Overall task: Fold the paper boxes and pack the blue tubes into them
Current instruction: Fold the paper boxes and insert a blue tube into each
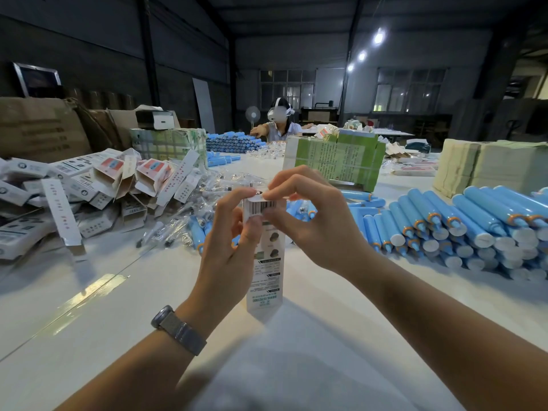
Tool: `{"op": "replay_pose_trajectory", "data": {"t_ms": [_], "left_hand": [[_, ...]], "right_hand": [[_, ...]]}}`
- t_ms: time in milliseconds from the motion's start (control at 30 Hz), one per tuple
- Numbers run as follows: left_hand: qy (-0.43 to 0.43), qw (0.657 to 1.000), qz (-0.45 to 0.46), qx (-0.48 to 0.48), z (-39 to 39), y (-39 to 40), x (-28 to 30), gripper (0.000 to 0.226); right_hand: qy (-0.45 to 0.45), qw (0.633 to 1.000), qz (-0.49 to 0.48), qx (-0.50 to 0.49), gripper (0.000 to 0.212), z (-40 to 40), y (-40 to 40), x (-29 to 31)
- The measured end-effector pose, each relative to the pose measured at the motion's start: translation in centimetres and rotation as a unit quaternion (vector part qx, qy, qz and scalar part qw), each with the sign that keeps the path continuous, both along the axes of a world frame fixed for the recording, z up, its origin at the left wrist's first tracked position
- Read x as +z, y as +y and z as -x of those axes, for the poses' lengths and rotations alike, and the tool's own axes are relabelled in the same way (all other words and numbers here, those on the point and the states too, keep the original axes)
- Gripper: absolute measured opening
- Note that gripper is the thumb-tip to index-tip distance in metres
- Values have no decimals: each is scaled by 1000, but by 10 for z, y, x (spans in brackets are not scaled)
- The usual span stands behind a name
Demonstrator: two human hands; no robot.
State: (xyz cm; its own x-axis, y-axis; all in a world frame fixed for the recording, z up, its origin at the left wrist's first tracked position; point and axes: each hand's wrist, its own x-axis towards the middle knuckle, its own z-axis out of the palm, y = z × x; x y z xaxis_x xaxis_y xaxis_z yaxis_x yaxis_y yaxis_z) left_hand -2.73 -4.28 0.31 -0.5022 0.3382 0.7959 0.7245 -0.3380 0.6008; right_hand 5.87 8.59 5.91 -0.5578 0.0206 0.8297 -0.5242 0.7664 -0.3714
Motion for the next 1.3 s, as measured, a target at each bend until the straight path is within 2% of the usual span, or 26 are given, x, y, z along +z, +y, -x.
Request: {"op": "replay_pose_trajectory", "data": {"t_ms": [67,167,233,433,800,1067,1300], "left_hand": [[-2,1000,-3,-8,-3,-1,1,28],[1,1000,1,-16,-5,-3,2,28],[-9,1000,5,-23,-5,-4,4,30],[-35,999,1,-27,-3,-3,7,33],[-13,998,9,-59,-3,-4,6,24],[-20,998,17,-57,-3,-3,8,22],[-53,997,-45,-40,-13,1,15,7]], "right_hand": [[-30,996,61,50,3,-1,-4,1],[-55,984,137,100,13,-2,-6,5],[-69,981,151,101,13,-3,-6,8],[-81,984,142,74,13,-3,-11,8],[-67,987,132,65,21,-3,-6,10],[-68,989,126,36,15,-3,-4,13],[-44,993,103,18,14,-2,-14,11]]}}
